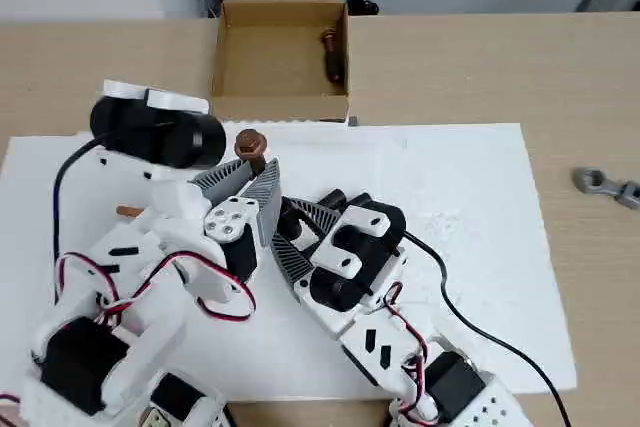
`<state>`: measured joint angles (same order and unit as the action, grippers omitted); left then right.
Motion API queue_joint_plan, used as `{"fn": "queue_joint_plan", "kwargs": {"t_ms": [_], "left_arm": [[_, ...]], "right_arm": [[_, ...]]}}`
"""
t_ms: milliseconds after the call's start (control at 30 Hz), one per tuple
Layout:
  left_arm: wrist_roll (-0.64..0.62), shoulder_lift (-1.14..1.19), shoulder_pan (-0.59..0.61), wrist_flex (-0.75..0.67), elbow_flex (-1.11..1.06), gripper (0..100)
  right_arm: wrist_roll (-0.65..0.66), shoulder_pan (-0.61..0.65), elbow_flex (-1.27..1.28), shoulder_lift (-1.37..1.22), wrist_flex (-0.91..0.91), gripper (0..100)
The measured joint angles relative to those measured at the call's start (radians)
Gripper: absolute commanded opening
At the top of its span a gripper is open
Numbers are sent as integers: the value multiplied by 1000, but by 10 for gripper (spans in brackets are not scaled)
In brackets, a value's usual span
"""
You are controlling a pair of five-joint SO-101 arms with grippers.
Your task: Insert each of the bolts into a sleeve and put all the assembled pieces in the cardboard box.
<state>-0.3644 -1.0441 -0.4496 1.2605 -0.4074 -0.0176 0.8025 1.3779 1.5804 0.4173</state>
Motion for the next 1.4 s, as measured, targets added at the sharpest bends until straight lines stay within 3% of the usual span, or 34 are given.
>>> {"fn": "queue_joint_plan", "kwargs": {"t_ms": [1400], "left_arm": [[6,0,-34,31,0,7]], "right_arm": [[0,0,0,0,0,3]]}}
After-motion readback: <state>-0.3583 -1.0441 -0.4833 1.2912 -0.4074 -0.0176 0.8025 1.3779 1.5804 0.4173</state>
